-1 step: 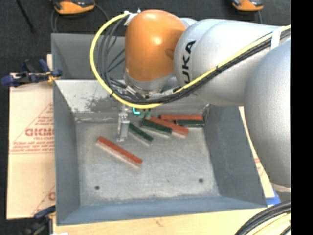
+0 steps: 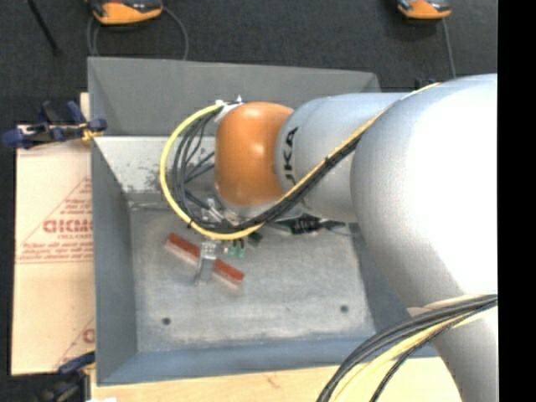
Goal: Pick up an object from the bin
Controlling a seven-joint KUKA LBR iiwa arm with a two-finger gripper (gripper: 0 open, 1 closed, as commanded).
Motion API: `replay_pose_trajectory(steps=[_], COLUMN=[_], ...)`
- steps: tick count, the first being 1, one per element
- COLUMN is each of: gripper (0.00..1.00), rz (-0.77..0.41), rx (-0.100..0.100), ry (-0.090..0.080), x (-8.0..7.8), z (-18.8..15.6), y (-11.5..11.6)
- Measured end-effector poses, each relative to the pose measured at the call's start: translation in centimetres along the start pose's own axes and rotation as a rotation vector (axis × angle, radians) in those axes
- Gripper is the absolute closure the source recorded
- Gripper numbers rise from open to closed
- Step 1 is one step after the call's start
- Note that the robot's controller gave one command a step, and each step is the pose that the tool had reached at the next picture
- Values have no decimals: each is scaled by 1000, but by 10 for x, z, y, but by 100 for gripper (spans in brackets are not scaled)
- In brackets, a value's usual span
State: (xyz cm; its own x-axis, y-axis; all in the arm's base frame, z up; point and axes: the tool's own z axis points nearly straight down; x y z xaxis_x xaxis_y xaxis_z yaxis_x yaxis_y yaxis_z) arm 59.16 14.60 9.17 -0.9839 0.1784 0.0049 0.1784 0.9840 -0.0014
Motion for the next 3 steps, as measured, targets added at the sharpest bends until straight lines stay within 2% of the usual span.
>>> replay_pose_trajectory(steps=[1, 2, 3], gripper=[0, 100, 100], rz=[-1, 3, -2], rx=[-2, -5, -6], ry=[-3, -7, -15], x=[13, 12, 4], z=[23, 21, -126], y=[-6, -6, -28])
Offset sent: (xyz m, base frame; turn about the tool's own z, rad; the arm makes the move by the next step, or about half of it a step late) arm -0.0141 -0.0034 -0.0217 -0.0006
